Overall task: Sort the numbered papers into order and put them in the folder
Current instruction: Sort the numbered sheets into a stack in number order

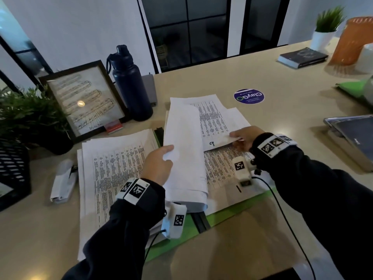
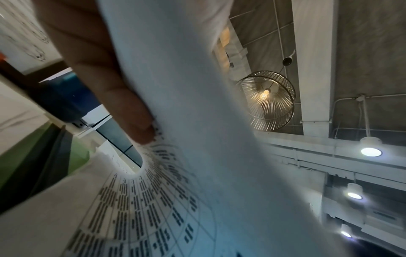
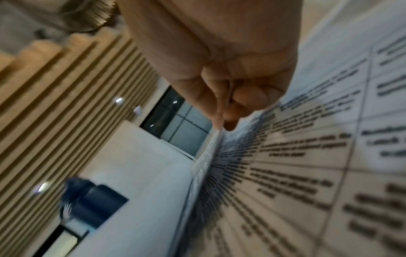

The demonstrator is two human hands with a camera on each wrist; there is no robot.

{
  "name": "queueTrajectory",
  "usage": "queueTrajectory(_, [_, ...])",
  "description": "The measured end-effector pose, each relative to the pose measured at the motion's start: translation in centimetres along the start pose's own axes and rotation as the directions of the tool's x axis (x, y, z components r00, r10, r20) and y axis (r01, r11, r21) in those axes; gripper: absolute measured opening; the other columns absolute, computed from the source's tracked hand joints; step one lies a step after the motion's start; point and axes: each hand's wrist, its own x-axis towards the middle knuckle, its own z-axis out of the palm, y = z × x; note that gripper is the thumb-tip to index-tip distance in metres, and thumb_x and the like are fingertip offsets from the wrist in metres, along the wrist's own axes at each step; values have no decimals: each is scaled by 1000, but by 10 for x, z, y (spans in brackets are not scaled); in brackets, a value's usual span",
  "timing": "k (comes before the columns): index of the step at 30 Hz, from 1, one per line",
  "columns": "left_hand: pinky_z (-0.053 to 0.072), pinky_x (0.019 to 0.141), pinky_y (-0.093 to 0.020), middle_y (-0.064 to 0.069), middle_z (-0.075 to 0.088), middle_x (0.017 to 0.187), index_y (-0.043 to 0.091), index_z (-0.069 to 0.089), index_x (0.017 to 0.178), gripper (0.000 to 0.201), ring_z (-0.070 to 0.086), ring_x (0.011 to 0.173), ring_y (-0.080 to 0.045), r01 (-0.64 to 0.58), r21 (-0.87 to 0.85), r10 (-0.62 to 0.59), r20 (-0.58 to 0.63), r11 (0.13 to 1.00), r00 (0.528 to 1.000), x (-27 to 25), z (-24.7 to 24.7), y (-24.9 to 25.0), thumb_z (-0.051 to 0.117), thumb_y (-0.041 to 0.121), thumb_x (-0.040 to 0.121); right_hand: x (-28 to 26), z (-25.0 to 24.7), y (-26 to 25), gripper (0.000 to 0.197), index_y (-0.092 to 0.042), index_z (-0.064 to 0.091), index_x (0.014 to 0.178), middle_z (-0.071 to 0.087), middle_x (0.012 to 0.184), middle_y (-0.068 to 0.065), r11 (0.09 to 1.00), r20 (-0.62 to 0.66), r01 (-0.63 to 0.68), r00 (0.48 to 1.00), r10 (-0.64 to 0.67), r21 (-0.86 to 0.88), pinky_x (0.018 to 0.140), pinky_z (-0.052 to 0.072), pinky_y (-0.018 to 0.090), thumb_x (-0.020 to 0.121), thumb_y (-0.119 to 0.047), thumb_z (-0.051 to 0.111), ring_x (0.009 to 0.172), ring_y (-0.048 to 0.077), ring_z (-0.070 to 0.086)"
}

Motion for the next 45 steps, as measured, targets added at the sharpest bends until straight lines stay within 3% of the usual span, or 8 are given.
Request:
queueTrajectory(6, [36,102,-25,-3,48,141,16,53,131,50,47,127,-20,-2,15,3,-65,1000,998,5,-18,-3,44,-5,87,-14,-7,-2,24,-10,73,95,64,84,-1,820,-225,497,797,-560,-283,77,48,27,84,-3,53,78,15,56])
queueTrajectory(10, [36,103,-25,-4,50,139,15,54,131,49,47,126,-20,-18,15,20,-122,1000,992,11,-33,3,45,-6,87,-33,-30,-15,29,-12,60,108,56,79,-3,811,-288,556,758,-585,-181,61,50,25,82,-2,53,72,18,56])
queueTrajectory(15, [37,104,-26,-3,49,139,14,53,131,48,47,125,-19,-64,26,66,-73,998,995,19,-38,19,45,-5,87,-65,-40,-15,33,-4,55,119,57,82,2,888,20,460,887,-461,20,48,44,17,87,4,53,65,15,53])
queueTrajectory(19, [38,91,-17,2,56,125,10,59,124,32,51,115,-12,-79,18,78,32,997,996,20,-27,32,50,9,93,-97,-29,-8,20,-14,65,82,57,68,4,794,168,583,811,-560,-170,46,38,18,86,1,53,52,8,47])
queueTrajectory(25, [59,65,-36,-13,60,75,5,64,87,41,62,63,-25,125,-177,-72,281,976,957,3,18,48,52,44,91,-135,24,32,15,-1,72,95,63,103,12,581,488,739,667,-563,-340,72,36,7,86,-10,63,92,17,58])
queueTrajectory(30, [54,54,-28,-8,56,64,8,61,80,28,57,55,-21,109,-200,-47,295,974,954,-6,45,39,45,22,98,-125,28,59,16,-10,66,88,61,119,5,767,417,605,767,-488,-213,100,39,31,90,-24,60,117,19,54])
queueTrajectory(34, [53,48,-23,-7,57,65,10,60,74,26,59,51,-14,117,-299,-20,307,947,952,-6,56,36,48,15,97,-121,20,60,13,-27,54,103,58,115,3,844,392,529,798,-458,-91,76,42,18,93,-18,54,96,5,57])
queueTrajectory(45, [51,53,-17,-7,63,75,5,66,93,15,60,66,-15,98,-413,31,296,906,955,-6,84,37,53,13,94,-113,10,64,44,-25,42,127,53,117,6,883,232,447,883,-408,-147,76,47,23,88,-25,61,99,13,57])
